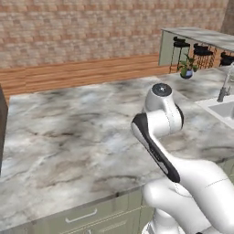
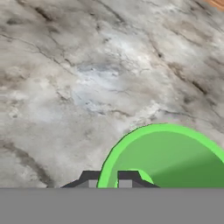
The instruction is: Place the pitcher and cup on the dining counter for serving.
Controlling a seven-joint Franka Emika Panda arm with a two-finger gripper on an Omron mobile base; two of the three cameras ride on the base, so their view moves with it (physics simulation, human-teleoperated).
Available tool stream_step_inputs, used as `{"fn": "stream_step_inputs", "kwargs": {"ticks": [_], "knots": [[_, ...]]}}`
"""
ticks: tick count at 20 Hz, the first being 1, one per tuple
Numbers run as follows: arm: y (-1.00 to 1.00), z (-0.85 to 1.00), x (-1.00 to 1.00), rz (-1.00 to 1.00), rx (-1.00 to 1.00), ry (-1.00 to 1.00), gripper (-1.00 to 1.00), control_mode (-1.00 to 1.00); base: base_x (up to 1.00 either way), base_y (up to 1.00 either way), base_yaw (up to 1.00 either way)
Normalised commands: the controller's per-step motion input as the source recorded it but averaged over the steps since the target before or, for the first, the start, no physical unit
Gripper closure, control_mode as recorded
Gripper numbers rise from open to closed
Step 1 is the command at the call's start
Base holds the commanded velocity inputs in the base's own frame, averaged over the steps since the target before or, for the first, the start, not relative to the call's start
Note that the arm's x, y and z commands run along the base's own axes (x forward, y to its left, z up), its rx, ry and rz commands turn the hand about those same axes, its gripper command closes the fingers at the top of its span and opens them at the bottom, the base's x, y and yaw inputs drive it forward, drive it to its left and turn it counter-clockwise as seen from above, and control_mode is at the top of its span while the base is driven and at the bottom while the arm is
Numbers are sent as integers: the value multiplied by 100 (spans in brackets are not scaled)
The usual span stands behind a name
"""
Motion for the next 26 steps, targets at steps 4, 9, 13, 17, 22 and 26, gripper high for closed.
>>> {"fn": "stream_step_inputs", "kwargs": {"ticks": [4,9,13,17,22,26], "knots": [[0,0,0,0,0,0,100,100,-96,-71,-4],[0,0,0,0,0,0,100,100,-45,-100,-14],[0,0,0,0,0,0,100,100,-3,-100,-13],[0,0,0,0,0,0,100,100,8,-100,-12],[0,0,0,0,0,0,100,100,24,-100,-11],[0,0,0,0,0,0,100,100,19,-100,-12]]}}
